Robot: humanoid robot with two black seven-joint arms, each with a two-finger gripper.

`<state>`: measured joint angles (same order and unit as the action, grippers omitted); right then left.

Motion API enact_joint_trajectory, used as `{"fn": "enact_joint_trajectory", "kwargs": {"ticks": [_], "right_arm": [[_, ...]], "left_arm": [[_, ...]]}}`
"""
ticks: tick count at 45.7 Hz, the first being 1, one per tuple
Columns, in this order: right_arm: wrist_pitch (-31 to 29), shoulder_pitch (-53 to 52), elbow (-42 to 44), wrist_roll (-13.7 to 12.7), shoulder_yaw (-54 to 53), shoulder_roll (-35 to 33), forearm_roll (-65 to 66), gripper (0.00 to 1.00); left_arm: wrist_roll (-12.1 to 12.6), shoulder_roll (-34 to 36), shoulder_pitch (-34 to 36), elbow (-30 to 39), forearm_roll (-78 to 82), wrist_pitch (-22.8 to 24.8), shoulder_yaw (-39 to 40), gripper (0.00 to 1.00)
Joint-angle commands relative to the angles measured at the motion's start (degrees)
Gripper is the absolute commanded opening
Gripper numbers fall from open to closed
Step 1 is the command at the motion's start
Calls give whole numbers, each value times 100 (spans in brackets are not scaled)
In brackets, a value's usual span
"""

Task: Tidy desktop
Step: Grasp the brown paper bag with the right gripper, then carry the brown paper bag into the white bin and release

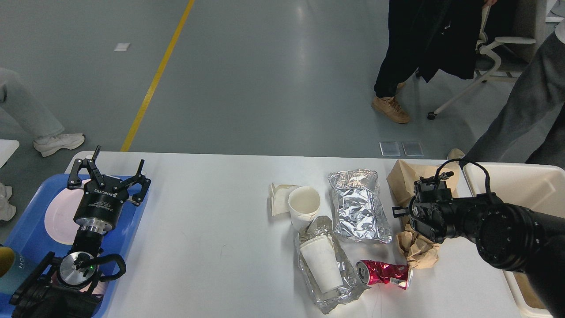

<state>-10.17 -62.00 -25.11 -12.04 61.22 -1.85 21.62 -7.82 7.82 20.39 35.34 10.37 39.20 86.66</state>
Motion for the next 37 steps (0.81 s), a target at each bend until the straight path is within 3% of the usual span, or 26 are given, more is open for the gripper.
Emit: {"fn": "enact_joint_trajectory", "kwargs": {"ticks": [1,8,14,25,37], "right_arm": [[-230,-330,-186,0,-23,-210,-149,0],[-371,-1164,-1091,-53,-5,-693,-378,0],[-459,-1894,-1768,-255,91,-1036,-387,0],[-1250,-3598,-3227,-422,574,-1669,-597,0],[-1847,-6270,-5476,-387,2016,-1415,-1555,0]], "left_arm": [[0,0,0,0,0,0,0,96],[0,0,0,0,0,0,0,96],[9,0,0,0,0,0,0,96],[0,0,0,0,0,0,0,96],[0,0,0,0,0,0,0,96]]}}
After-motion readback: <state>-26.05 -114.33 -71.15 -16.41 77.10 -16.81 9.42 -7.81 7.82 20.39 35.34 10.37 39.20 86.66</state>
